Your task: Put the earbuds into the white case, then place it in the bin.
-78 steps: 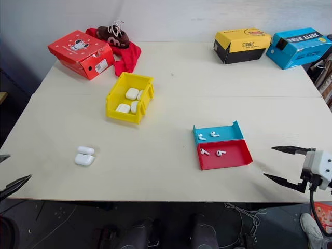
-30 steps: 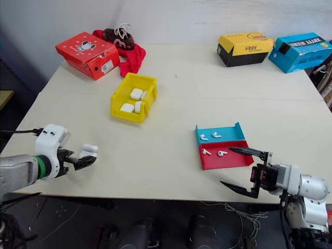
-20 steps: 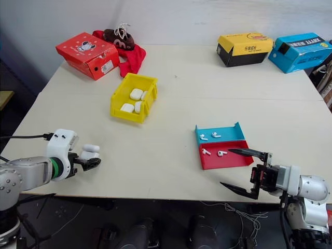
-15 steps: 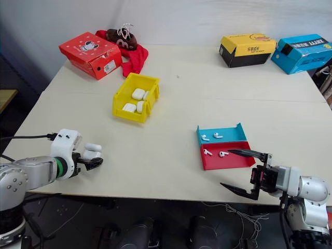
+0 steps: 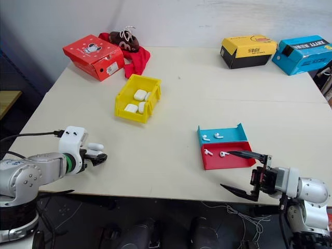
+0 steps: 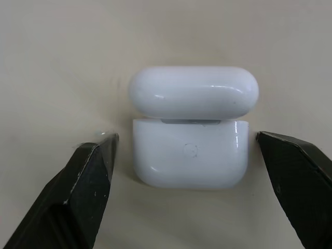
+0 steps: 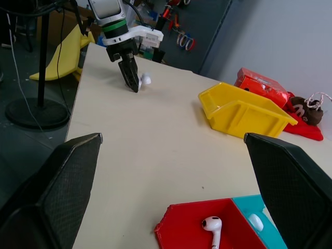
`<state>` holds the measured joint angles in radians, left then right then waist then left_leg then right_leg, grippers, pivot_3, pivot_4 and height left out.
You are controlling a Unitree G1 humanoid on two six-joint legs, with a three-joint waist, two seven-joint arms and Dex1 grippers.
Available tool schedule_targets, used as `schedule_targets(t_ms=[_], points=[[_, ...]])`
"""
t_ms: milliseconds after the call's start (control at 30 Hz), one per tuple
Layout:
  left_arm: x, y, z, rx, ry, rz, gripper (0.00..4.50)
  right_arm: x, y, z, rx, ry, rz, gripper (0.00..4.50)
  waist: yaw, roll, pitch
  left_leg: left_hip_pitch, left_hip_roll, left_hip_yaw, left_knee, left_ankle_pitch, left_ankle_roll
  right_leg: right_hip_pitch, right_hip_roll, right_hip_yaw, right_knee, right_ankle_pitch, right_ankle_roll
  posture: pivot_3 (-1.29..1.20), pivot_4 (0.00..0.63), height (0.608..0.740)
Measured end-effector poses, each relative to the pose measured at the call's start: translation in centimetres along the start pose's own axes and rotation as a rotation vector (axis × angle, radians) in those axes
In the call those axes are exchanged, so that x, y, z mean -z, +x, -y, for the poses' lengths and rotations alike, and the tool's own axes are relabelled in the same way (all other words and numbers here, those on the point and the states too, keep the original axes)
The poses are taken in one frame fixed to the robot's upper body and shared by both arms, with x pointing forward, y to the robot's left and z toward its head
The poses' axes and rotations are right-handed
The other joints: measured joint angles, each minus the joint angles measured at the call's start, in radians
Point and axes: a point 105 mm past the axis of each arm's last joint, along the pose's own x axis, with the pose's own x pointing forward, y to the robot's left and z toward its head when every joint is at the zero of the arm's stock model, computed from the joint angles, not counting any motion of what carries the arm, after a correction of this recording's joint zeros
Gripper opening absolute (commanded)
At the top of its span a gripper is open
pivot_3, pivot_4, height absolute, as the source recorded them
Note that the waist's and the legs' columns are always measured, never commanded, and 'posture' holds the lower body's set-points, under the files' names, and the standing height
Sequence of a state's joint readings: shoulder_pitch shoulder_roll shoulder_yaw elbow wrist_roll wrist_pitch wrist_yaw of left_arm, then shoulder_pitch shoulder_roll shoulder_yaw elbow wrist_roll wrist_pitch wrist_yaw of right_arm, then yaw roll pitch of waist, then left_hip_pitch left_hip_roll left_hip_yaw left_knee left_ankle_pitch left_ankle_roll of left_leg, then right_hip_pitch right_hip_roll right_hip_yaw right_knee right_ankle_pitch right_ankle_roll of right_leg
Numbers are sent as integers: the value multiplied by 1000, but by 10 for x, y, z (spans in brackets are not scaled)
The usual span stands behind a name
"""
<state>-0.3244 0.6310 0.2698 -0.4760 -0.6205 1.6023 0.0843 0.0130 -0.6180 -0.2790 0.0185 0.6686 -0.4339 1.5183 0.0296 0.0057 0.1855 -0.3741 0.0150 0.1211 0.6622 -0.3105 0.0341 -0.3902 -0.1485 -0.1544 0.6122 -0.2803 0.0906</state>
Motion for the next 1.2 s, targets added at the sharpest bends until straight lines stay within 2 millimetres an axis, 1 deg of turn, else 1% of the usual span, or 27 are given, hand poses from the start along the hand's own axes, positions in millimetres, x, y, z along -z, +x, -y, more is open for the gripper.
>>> schedule_targets(t_ms=[67, 100, 233, 300, 367, 400, 467, 500, 533, 567, 600, 633, 667, 733, 767, 833, 900, 967, 1033, 1100, 1133, 1200], points=[[3, -1, 1, 6, 8, -4, 2942, -5, 5, 4, 0, -25, 10, 4500, -2, 0, 0, 0, 0, 0, 0, 0, 0, 0, 0, 0, 0, 0, 0, 0, 150, 740], [5, -2, 0, 2, 14, -5, 2771, -7, 6, 5, 0, -31, 12, 4500, -4, 0, 0, 0, 0, 0, 0, 0, 0, 0, 0, 0, 0, 0, 0, 0, 150, 740], [15, -8, -8, -6, 31, -28, 2772, -8, 8, 6, 0, -32, 6, 4500, -13, 0, 0, 1, 1, 2, -2, -1, -2, -1, 1, 1, 0, -1, -2, 0, 150, 740], [17, -12, -12, 0, 27, -25, 2772, -8, 8, 6, -2, -31, 2, 4500, -17, 0, 0, 2, 2, 3, -3, -1, -2, -2, 1, 1, 0, -1, -2, 0, 150, 740], [16, -13, -14, 47, -4, 24, 2772, -7, 7, 6, -3, -29, -3, 4500, -19, 0, 1, 2, 2, 3, -3, -1, -2, -2, 1, 1, 0, -2, -3, 0, 150, 740], [11, -14, -13, 103, -26, 80, 2772, -7, 7, 7, -4, -28, -6, 4500, -18, -1, 1, 1, 2, 3, -3, 0, -2, -3, 1, 0, 0, -2, -3, 0, 150, 740], [-16, -23, -1, 270, -20, 312, 2772, -6, 6, 9, -3, -20, -36, 4500, -14, -2, 2, -1, 2, 3, -2, 0, -2, -4, 0, 0, -1, -2, -4, 0, 150, 740], [-31, -36, 10, 381, 24, 462, 2772, -6, 5, 12, -1, -17, -59, 4500, -10, -2, 2, -2, 2, 3, -2, -1, -2, -4, -1, 0, -2, -2, -4, 0, 150, 740], [-40, -51, 20, 493, 82, 601, 2772, -5, 4, 16, 3, -5, -99, 4500, -9, -1, 2, -2, 2, 3, -2, -1, -2, -4, -1, 0, -4, -2, -4, 0, 150, 740], [-43, -63, 29, 578, 139, 684, 2772, -4, 0, 20, 8, 9, -148, 4500, -7, -1, 2, -2, 2, 3, -2, -2, -1, -4, -2, 0, -5, -2, -4, 0, 150, 740], [-41, -73, 36, 663, 199, 749, 2772, -3, -5, 25, 21, 21, -207, 4500, -6, 0, 2, -2, 2, 3, -3, -3, -1, -4, -1, 0, -6, -2, -4, 0, 150, 740], [-38, -81, 44, 748, 251, 817, 2772, -2, -15, 31, 44, 30, -283, 4500, -3, 1, 2, -2, 2, 3, -3, -4, -1, -4, -1, -1, -8, -2, -4, 0, 150, 740], [-36, -85, 51, 801, 279, 856, 2772, -3, -21, 34, 59, 32, -327, 4500, 0, 0, 2, -3, 2, 2, -4, -4, -1, -3, -1, -2, -8, -2, -4, 0, 150, 740], [-38, -94, 75, 945, 316, 965, 2772, -5, -39, 37, 81, 42, -418, 4500, 11, 0, 2, -4, 1, 2, -3, -4, 1, -2, -1, -4, -10, -2, -3, 0, 150, 740], [-38, -102, 93, 1045, 335, 1024, 2772, -7, -53, 39, 110, 49, -463, 4500, 18, 0, 2, -5, 1, 2, -2, -2, 6, -2, 0, -4, -11, -1, -2, 0, 150, 740], [-38, -110, 111, 1149, 362, 1073, 2772, -8, -70, 40, 144, 56, -526, 4500, 19, -1, 3, -5, 1, 2, -1, -2, 9, -1, 1, -4, -11, -1, -1, 0, 150, 740], [-41, -117, 128, 1230, 353, 1152, 2772, 6, -104, 34, 197, 104, -693, 4500, 23, -1, 3, -5, 1, 3, 0, -3, 11, 0, 1, -4, -12, 0, 1, 0, 150, 740], [-42, -120, 140, 1278, 352, 1192, 2772, 15, -127, 29, 248, 139, -773, 4500, 21, -2, 3, -5, 1, 4, 1, -2, 12, 1, 1, -3, -13, 1, 2, 0, 150, 740], [-41, -120, 151, 1328, 375, 1209, 2772, 20, -142, 25, 292, 169, -810, 4500, 16, -1, 2, -4, 1, 6, 1, -2, 13, 0, 1, -2, -13, 1, 2, 0, 150, 740], [-38, -118, 156, 1351, 395, 1209, 2772, 21, -145, 24, 299, 183, -813, 4500, 0, -1, 2, -4, 1, 6, 1, -2, 13, 0, 1, -2, -13, 1, 2, 0, 150, 740], [-39, -115, 157, 1355, 405, 1209, 2772, 20, -141, 25, 293, 190, -802, 4500, -7, 0, 2, -4, 2, 6, 1, -2, 12, 0, 2, -2, -12, 1, 2, 0, 150, 740], [-40, -113, 158, 1358, 421, 1221, 2772, 15, -128, 30, 264, 197, -769, 4500, -15, 0, 2, -4, 3, 6, 1, -2, 12, 0, 2, -2, -11, 1, 2, 0, 150, 740]])
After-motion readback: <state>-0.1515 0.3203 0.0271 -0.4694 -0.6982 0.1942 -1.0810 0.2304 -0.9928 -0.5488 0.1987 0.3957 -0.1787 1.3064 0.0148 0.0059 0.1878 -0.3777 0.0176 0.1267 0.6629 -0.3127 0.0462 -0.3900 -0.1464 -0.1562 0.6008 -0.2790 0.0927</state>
